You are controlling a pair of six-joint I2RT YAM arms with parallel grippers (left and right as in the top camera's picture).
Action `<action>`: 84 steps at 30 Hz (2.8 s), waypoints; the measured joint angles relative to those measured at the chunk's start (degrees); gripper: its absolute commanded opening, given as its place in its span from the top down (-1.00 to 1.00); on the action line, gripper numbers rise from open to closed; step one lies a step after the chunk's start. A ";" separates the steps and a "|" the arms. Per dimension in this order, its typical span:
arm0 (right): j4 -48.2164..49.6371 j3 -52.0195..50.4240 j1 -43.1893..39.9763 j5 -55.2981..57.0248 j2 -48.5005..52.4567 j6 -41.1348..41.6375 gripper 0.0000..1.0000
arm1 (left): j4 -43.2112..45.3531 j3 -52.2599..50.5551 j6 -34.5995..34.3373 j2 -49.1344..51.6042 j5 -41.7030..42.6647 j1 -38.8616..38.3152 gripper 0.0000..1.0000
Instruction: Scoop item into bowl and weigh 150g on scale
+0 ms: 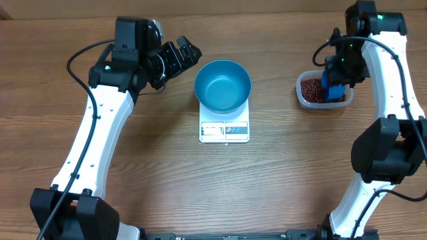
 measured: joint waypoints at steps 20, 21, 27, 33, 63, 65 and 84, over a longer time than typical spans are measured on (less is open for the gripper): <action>-10.45 9.92 0.00 -0.24 -4.98 12.52 -0.25 | -0.02 0.00 0.00 0.00 -0.20 0.00 -0.99; -10.91 9.92 0.00 -0.74 -6.38 13.14 -0.27 | 0.00 0.00 0.00 0.00 -0.20 0.00 -0.99; -8.90 9.01 0.00 -2.97 -14.10 15.02 -0.36 | 0.00 0.00 0.00 0.00 -0.22 0.00 -0.99; 0.61 -0.63 0.07 -3.06 -19.78 15.72 -0.36 | 0.00 0.00 0.00 0.00 -0.22 0.00 -0.99; 24.48 -25.57 0.33 -1.22 -17.07 9.11 0.19 | 0.00 0.00 0.00 0.00 -0.39 0.00 -0.99; 25.24 -26.18 0.31 -1.20 -16.98 9.03 0.25 | 0.00 0.00 0.00 0.00 -0.39 0.00 -0.99; 30.34 -29.92 0.31 -0.35 -16.55 6.14 0.59 | 0.00 0.00 0.00 0.00 -0.39 0.00 -0.99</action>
